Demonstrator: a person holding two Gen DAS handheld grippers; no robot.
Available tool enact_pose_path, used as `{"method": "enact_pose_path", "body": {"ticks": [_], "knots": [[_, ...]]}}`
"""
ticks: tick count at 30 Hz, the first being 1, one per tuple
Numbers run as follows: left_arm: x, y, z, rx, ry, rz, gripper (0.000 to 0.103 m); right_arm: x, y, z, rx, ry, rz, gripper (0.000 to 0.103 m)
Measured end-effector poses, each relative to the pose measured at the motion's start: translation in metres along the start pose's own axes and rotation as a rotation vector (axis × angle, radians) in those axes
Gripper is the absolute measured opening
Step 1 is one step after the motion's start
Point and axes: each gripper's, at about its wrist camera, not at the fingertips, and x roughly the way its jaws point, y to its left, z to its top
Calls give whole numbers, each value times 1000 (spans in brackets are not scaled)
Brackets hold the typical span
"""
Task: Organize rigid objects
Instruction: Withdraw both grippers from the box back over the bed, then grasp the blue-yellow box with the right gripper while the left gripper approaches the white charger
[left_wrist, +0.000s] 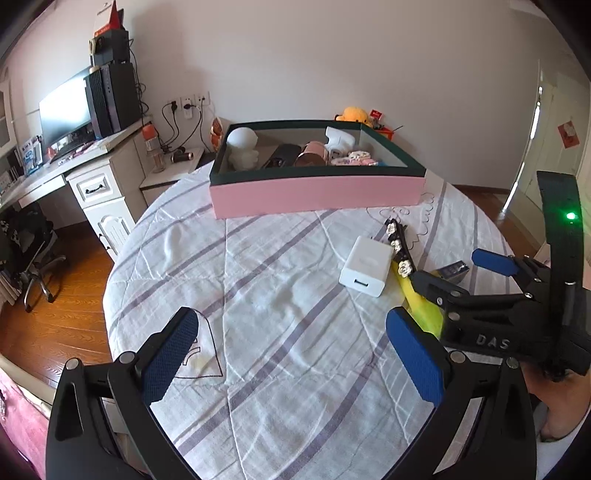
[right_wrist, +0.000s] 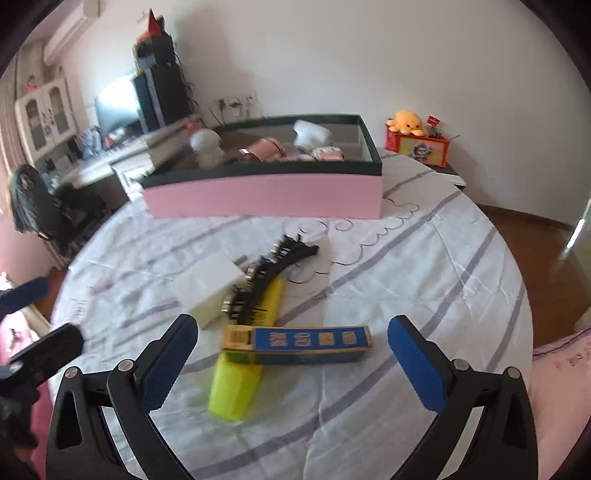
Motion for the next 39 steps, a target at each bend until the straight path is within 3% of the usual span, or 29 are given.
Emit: {"method": "enact_pose_path", "body": {"ticks": [4,14,21,23,29,31,36,39], "knots": [[6,-3,-1,9,12,-8,103,-1,-19,-6,38,1,-24,103],[21,-21,0,36,41,-37,103,-17,-79,-21,105,2,-177,103],[28,-22,0,40,57,-30,103,-22,-70,-16,152,24,0,103],[29,-20,0,33,58,-27,103,-15,-65,-15,156,37,37,98],[34,-13,-2,30,68,-20,103,10,-55,3,129,70,26,68],[37,-10,-2,24,73,-21,103,18,-51,10,89,80,30,53],[42,-6,-3,10,83,-20,103,30,-39,21,-42,75,37,46],[44,-7,-3,4,82,-20,103,23,-37,17,-32,57,-32,46]]}}
